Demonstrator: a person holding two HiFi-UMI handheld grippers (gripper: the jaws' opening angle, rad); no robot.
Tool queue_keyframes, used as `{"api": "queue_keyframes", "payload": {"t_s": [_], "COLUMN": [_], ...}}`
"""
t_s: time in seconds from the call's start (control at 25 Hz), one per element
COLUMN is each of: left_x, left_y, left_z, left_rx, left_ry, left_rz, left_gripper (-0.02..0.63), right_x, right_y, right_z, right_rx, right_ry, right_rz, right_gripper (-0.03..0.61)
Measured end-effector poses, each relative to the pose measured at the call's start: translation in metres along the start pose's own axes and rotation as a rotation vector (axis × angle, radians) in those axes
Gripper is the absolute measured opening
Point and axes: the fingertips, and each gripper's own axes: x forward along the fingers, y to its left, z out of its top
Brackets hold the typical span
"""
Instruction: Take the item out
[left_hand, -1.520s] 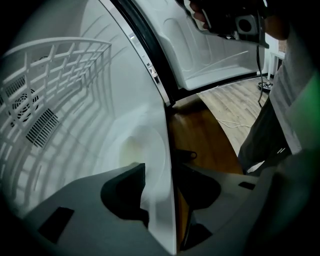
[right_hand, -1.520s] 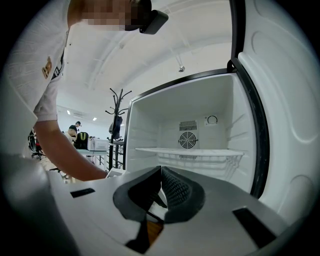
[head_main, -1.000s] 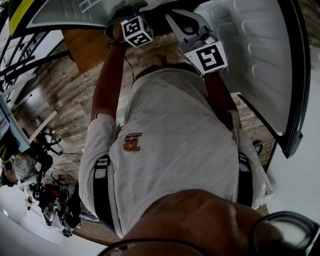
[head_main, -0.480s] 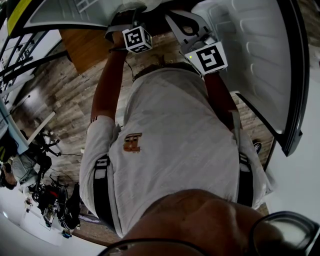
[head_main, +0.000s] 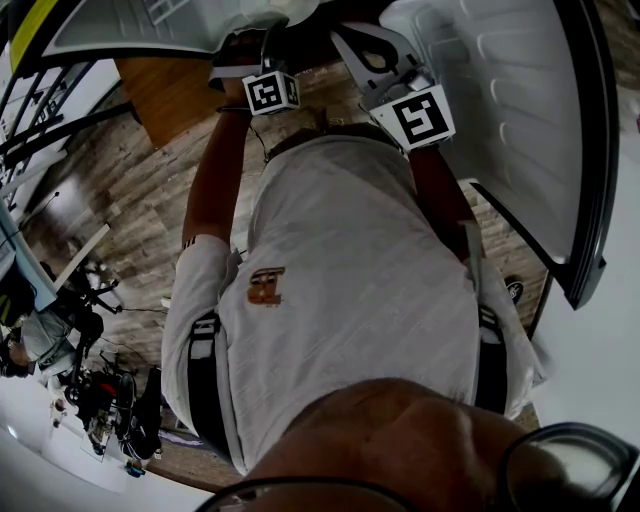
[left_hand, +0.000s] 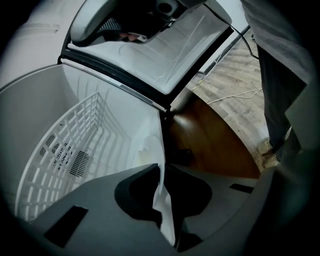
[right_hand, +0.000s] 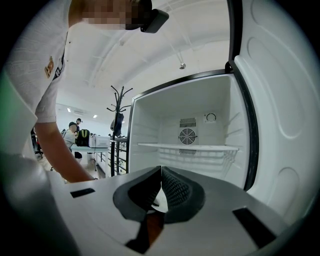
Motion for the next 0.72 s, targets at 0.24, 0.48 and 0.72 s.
{"api": "queue_keyframes", "payload": {"t_s": [0.24,0.48,0.72], "left_x": [-0.011,-0.016,-0.024], "left_y": [0.011,0.015,0.018], "left_z": [0.002,-0.002,-0.001], "left_rx": [0.044,0.125,0.166], "left_ry": [-0.037,-0.049,-0.063], "left_rz": [0.088,0.128,0.138], "left_gripper": [0.032,0.028,0.028], "right_x": [0.0,0.001,-0.001], "right_y": [0.003,0.007,0.006], "right_z": [-0.001,0.0,0.0], "right_rx": [-0.001,-0.012,-0.012], "right_ry": [0.0,-0.001,0.001], "right_rz": [0.001,0.003,-0.006], "right_gripper": [0.034,0.034,0.034]}}
